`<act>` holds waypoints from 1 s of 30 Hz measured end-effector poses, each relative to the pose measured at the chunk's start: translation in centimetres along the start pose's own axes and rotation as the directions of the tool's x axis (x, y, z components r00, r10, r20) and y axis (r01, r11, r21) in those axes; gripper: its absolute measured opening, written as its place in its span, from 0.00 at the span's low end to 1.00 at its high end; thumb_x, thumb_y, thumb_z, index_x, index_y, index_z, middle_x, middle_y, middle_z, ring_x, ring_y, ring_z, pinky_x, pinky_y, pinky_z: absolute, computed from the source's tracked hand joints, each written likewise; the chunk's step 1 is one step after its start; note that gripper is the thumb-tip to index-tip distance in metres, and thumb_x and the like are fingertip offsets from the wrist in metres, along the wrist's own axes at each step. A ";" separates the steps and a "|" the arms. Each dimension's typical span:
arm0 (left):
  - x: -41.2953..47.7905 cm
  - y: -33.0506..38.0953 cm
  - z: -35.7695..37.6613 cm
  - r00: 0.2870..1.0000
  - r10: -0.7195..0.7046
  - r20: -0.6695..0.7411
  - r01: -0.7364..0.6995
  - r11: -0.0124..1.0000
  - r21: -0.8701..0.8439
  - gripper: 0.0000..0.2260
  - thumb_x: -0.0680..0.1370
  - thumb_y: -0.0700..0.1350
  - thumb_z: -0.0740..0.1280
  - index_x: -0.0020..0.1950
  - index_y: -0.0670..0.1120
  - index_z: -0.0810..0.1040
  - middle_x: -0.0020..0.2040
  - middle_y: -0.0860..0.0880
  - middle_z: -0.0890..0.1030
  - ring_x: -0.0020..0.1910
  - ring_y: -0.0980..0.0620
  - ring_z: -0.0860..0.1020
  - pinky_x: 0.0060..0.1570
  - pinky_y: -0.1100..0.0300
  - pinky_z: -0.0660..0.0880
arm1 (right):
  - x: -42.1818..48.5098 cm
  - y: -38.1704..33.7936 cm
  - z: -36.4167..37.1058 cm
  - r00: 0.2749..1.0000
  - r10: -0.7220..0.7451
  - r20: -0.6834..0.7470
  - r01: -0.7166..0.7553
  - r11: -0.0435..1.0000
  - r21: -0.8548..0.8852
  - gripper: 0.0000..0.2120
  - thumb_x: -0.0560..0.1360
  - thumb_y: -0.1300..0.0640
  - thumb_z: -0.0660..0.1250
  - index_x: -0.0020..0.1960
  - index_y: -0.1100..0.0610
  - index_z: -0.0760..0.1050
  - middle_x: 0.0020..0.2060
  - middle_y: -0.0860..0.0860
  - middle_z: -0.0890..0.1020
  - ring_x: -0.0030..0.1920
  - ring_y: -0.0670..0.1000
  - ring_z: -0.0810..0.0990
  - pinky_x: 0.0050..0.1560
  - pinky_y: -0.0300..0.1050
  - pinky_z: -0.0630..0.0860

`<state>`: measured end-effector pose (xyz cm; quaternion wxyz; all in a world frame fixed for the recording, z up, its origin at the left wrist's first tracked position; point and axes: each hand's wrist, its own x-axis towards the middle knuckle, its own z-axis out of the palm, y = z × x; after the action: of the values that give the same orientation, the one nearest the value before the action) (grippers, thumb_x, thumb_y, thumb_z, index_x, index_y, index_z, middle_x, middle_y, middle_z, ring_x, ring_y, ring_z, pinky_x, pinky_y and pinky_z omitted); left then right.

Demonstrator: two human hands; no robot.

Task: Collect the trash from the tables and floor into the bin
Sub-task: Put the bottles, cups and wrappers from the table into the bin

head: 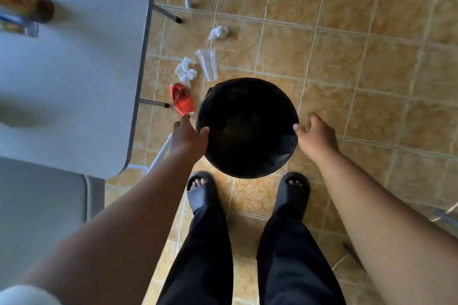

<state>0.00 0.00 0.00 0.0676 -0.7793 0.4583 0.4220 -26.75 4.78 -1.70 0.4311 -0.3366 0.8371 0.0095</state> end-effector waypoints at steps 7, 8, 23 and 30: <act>3.4 -1.7 2.4 0.986 -0.070 0.153 0.078 0.996 -0.050 0.22 0.81 0.44 0.62 0.75 0.48 0.65 0.66 0.42 0.77 0.62 0.41 0.77 0.54 0.53 0.76 | 2.5 0.5 3.5 1.000 0.029 0.004 -0.029 0.999 0.028 0.17 0.82 0.58 0.60 0.70 0.52 0.69 0.61 0.58 0.79 0.55 0.61 0.79 0.46 0.44 0.69; 3.0 -1.5 2.2 0.988 -0.066 0.143 0.076 0.995 -0.064 0.22 0.81 0.43 0.62 0.75 0.48 0.65 0.66 0.42 0.77 0.62 0.41 0.77 0.54 0.52 0.76 | 2.1 0.1 3.3 0.999 0.032 -0.015 -0.031 0.999 0.028 0.17 0.81 0.59 0.59 0.70 0.52 0.70 0.61 0.58 0.79 0.52 0.59 0.79 0.45 0.43 0.69; -16.5 3.1 -13.1 0.985 0.011 -0.171 -0.055 0.965 -0.258 0.23 0.75 0.37 0.66 0.70 0.48 0.72 0.65 0.42 0.76 0.64 0.40 0.75 0.64 0.46 0.74 | -16.9 -8.1 -14.9 0.958 -0.246 -0.150 0.240 0.969 -0.057 0.23 0.80 0.62 0.61 0.75 0.54 0.68 0.64 0.61 0.79 0.62 0.62 0.79 0.60 0.52 0.76; -28.1 3.1 -22.6 0.963 -0.020 -0.269 -0.096 0.906 -0.412 0.31 0.73 0.32 0.60 0.73 0.52 0.61 0.49 0.40 0.79 0.48 0.37 0.79 0.43 0.52 0.75 | -27.4 -16.2 -22.8 0.851 -0.513 -0.117 0.502 0.858 -0.110 0.23 0.78 0.65 0.61 0.73 0.57 0.70 0.61 0.61 0.81 0.59 0.61 0.80 0.57 0.50 0.76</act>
<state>4.76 5.61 35.41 -0.1731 -0.8160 0.3764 0.4031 -22.81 0.50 36.97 0.3444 -0.5614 0.7462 -0.0968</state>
